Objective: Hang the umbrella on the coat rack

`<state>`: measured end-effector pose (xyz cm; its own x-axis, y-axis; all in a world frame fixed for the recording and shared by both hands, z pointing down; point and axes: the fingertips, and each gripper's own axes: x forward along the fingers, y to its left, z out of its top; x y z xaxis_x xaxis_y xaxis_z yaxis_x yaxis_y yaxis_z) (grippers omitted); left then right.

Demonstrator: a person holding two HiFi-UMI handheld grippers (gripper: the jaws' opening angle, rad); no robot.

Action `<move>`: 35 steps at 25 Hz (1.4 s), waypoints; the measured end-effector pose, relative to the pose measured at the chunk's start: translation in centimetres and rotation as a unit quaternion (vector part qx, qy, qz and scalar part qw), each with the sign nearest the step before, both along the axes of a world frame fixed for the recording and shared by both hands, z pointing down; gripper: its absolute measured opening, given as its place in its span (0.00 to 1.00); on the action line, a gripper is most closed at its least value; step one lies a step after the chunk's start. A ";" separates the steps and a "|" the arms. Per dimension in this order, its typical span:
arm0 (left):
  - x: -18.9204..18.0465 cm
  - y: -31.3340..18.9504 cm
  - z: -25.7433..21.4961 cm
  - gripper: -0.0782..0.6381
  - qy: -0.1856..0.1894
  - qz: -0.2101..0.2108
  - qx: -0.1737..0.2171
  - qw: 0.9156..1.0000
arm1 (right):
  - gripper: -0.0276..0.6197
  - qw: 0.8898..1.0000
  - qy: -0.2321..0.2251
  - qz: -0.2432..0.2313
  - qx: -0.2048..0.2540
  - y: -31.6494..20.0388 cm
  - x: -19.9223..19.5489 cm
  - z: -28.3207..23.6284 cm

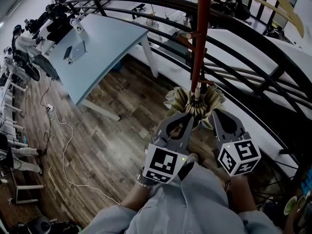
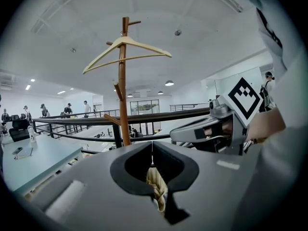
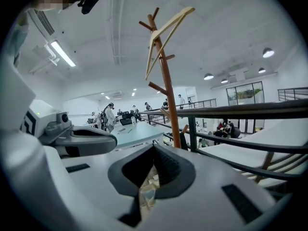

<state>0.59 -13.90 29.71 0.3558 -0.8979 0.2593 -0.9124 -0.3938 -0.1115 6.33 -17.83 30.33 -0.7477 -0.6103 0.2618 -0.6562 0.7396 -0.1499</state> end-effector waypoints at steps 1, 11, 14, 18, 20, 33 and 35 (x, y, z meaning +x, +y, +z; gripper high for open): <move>0.1 0.0 0.0 0.12 0.000 0.001 0.000 1.000 | 0.05 1.000 0.002 0.002 0.000 0.0 0.2 0.0; 0.2 0.0 0.0 0.12 0.006 0.002 -0.002 1.000 | 0.05 1.000 0.009 0.007 0.000 0.2 0.6 -0.1; 0.3 0.1 0.1 0.12 0.005 0.002 -0.002 1.000 | 0.05 1.000 0.011 0.008 -0.001 0.3 0.7 0.2; 0.2 0.5 0.3 0.12 0.004 0.001 -0.003 1.000 | 0.05 1.000 0.011 0.004 0.000 0.4 0.5 0.3; 0.1 0.7 0.3 0.12 0.005 -0.002 -0.004 1.000 | 0.05 1.000 0.010 0.001 0.002 0.6 0.2 0.1; 0.7 1.0 0.3 0.12 0.007 0.007 -0.002 1.000 | 0.05 1.000 0.020 0.006 -0.001 1.4 1.0 0.5; 0.7 1.1 0.3 0.12 0.006 0.008 -0.001 1.000 | 0.05 1.000 0.020 0.005 -0.002 1.4 1.0 0.6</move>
<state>1.34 -12.84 29.96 0.3725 -0.8918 0.2569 -0.9077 -0.4077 -0.0993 7.33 -16.39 30.89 -0.7305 -0.6161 0.2945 -0.6687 0.7328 -0.1258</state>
